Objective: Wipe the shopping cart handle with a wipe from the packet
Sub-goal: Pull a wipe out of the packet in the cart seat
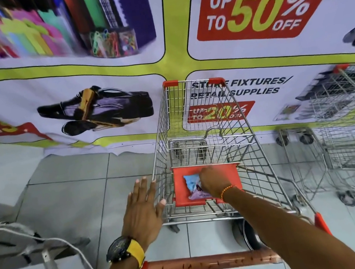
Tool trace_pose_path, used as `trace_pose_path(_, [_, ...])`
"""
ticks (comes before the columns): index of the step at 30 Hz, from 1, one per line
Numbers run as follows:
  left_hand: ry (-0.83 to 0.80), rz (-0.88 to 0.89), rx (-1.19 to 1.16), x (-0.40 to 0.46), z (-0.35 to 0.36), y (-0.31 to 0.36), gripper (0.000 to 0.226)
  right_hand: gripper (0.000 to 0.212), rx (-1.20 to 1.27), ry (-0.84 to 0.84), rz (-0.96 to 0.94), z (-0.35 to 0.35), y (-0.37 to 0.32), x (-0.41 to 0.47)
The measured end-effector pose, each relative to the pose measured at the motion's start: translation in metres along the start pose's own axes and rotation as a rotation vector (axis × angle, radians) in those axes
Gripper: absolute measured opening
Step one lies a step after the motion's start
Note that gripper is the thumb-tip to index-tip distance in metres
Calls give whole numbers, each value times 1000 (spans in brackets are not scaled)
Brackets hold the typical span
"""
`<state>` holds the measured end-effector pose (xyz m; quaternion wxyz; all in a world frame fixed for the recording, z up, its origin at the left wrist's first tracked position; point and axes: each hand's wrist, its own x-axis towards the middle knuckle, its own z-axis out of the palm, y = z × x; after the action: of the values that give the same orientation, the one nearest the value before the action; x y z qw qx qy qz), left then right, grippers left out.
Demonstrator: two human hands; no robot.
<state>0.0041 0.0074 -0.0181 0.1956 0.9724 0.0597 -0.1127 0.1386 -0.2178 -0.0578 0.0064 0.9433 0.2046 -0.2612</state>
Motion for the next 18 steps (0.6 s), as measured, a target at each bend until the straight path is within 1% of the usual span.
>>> trace_pose_path(3, [-8, 0, 0, -1, 0, 1, 63, 40, 61, 19, -41, -3, 3, -5])
trace_pose_path(7, [-15, -5, 10, -1, -1, 2, 64, 24, 163, 45, -72, -2, 13, -11])
trace_pose_path(10, [-14, -12, 16, -1, -1, 2, 65, 18, 299, 81, -24, -4, 17, -15])
trace_pose_path(14, [-12, -11, 15, -1, 0, 2, 66, 32, 369, 73, -46, -11, 22, -20])
trace_pose_path(18, [-19, -13, 30, 0, 0, 2, 67, 28, 457, 96, 32, -7, 29, -24])
